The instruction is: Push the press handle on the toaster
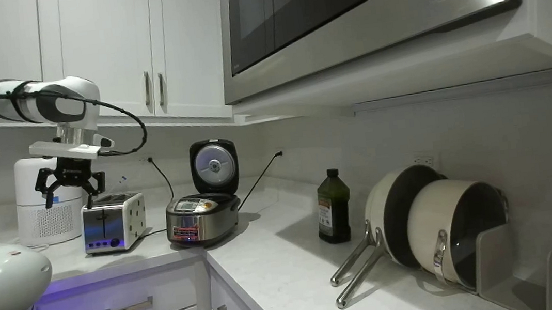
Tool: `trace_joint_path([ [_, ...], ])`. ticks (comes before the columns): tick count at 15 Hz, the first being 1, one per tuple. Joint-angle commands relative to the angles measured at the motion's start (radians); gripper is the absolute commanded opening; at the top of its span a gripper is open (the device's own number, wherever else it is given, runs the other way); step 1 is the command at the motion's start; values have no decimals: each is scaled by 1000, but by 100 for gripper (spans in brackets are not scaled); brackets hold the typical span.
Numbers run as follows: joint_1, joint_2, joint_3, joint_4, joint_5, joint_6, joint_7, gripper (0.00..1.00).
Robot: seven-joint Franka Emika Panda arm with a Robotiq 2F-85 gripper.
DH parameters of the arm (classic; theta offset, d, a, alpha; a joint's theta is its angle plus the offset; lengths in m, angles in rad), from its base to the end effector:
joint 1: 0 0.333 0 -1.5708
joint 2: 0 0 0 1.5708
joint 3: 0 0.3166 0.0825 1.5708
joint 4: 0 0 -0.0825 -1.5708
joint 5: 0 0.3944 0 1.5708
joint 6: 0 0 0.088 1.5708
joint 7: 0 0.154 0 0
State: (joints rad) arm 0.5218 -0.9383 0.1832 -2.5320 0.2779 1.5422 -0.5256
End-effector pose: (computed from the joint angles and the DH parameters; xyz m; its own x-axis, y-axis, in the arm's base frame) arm 0.1789 0.2147 0.4975 0.4077 0.9130 0.0142 0.9047 -0.4018 -0.1420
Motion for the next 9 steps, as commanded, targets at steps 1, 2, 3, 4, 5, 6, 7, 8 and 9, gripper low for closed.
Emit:
trace_joint_path([
  [1, 14, -27, 32, -56, 74, 146, 12, 100],
  [2, 19, -23, 43, -65, 89, 188, 12, 100],
  [3, 25, -22, 52, -76, 102, 228, 12, 100],
  [4, 31, -23, 61, -87, 114, 279, 16, 100],
  [5, 41, -16, 69, -92, 122, 316, 18, 100],
  [6, 52, -8, 75, -97, 128, 353, 20, 100],
  [7, 63, -5, 80, -103, 131, 384, 23, 100],
  [8, 78, 0, 84, -105, 130, 409, 23, 100],
  [9, 90, 0, 87, -109, 128, 438, 26, 100],
])
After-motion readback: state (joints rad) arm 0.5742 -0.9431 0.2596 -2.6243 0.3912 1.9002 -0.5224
